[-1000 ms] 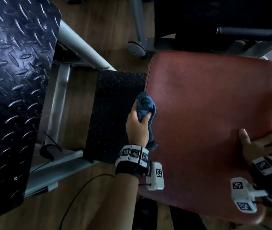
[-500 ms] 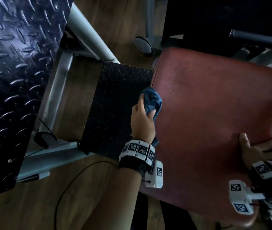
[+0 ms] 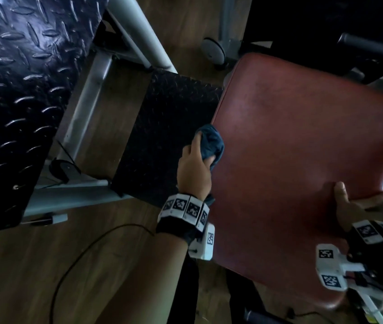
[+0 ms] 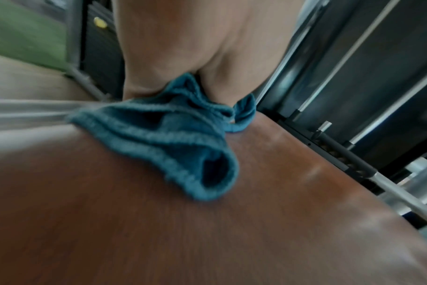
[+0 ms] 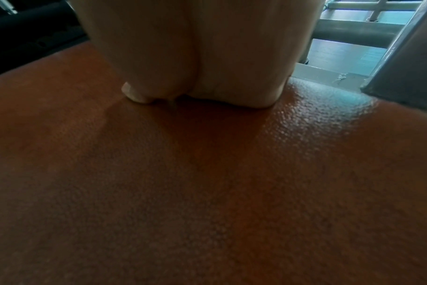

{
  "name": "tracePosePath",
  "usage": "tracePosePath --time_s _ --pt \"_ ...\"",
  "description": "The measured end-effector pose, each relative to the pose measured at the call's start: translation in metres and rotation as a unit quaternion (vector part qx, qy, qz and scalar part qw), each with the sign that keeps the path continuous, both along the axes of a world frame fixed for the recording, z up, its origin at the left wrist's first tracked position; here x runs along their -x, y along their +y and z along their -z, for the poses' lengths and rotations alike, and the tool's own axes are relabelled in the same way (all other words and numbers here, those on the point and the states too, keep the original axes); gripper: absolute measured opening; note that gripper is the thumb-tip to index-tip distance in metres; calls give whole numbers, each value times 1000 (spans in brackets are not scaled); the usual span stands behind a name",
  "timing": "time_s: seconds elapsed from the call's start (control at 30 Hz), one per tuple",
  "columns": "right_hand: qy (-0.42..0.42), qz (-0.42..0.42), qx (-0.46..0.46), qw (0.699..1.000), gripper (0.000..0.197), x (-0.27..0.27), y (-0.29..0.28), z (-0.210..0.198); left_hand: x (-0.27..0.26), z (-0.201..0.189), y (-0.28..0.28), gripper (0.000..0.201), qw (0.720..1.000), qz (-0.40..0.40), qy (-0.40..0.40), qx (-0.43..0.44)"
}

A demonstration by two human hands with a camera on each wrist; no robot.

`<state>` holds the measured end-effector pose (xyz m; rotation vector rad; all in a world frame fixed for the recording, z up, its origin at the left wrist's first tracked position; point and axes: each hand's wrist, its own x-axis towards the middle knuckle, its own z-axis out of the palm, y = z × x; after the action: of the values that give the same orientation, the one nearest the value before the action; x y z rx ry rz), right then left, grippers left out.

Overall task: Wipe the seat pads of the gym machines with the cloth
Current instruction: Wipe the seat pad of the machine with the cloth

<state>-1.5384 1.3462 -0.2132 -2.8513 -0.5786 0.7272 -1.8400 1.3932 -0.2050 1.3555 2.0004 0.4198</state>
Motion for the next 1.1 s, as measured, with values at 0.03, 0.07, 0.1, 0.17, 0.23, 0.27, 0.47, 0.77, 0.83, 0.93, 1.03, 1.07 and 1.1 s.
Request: tracePosePath --time_s 0.03,0.07,0.1,0.17,0.23,0.27,0.47,0.77,0.83,0.93,1.03,1.07,1.1 --pt "5 -1 3 1000 98 -1 0 -1 -1 0 0 60 1000 0 4 -2" --pt "14 -1 8 1000 97 -1 1 -5 -3 -1 -4 60 1000 -1 7 -8" --pt "22 -1 13 1000 97 -1 1 -8 -3 -2 -10 60 1000 -3 12 -15" --pt "34 -4 20 999 98 1 3 -14 2 -2 -32 61 999 -9 25 -25" --pt "39 -1 24 999 98 0 4 -17 8 -2 -62 62 999 -20 34 -13" --pt "42 0 25 999 99 0 4 -16 10 -4 -76 62 999 -23 42 -3" --pt "79 5 19 997 101 0 7 -28 -1 -7 -70 60 991 -40 115 46" --pt "142 -7 51 989 141 -8 0 -33 -11 -11 -50 55 989 -63 118 58" --pt "132 -12 61 989 141 -6 0 -30 -10 -9 -52 55 989 -71 118 51" --pt "120 -23 65 990 136 -8 0 -29 -6 -5 -58 55 990 -79 105 50" --pt "123 -38 70 989 136 -9 1 -28 3 -1 -69 56 991 -77 91 59" --pt "122 -41 72 989 138 -10 0 -26 6 0 -75 57 991 -77 91 65" --pt "122 -43 73 989 140 -11 0 -25 8 1 -83 58 991 -77 90 68"
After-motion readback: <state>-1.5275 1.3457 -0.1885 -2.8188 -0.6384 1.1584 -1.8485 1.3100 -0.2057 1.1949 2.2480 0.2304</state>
